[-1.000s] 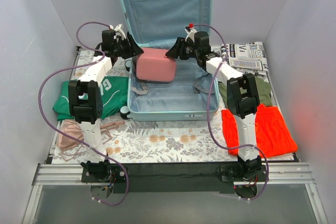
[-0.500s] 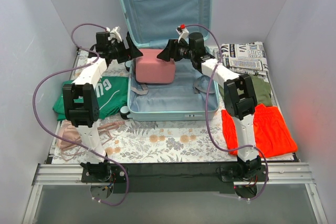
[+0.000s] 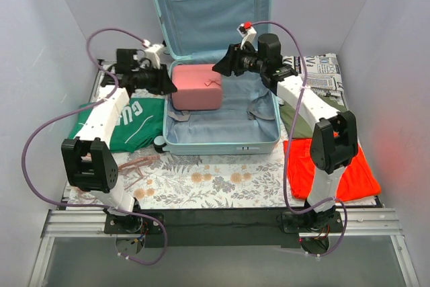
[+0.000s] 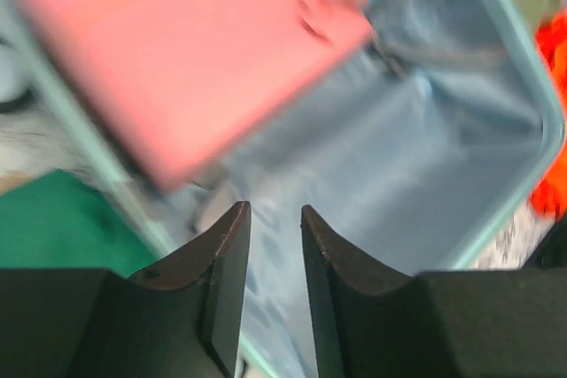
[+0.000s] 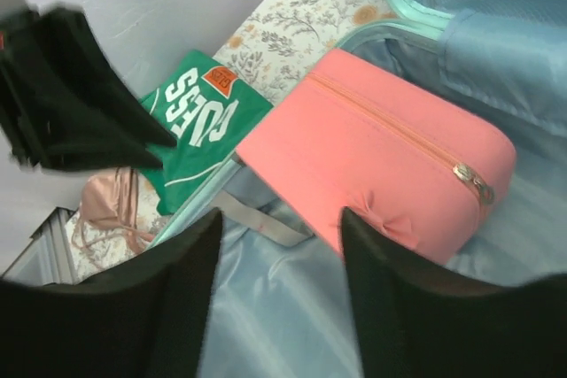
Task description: Pack the luggage
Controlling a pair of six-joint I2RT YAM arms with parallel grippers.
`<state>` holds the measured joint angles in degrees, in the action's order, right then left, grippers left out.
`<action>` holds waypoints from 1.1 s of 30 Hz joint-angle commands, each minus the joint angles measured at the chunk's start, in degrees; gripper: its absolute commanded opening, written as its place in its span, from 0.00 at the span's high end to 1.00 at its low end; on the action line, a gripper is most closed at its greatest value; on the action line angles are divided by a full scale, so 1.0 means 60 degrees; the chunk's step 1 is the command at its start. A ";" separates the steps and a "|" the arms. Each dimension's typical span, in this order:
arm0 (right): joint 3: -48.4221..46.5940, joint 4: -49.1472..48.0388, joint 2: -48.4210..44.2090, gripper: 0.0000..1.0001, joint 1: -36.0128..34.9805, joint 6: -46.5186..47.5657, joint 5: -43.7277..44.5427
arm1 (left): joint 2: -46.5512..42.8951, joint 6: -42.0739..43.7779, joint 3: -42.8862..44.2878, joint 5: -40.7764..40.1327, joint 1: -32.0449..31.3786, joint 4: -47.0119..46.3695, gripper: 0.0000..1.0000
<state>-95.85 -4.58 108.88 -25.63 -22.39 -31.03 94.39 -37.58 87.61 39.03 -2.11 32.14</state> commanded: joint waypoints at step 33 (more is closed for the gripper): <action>0.5209 0.3634 -0.2282 0.62 0.0272 0.1711 0.0088 | 0.3106 -0.1265 -0.3866 -0.9725 -0.4424 -0.9869 1.00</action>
<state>-65.01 16.88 97.65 -23.88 -13.82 -31.42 113.01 -43.40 62.24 -11.62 -30.02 -20.82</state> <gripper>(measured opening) 0.388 0.005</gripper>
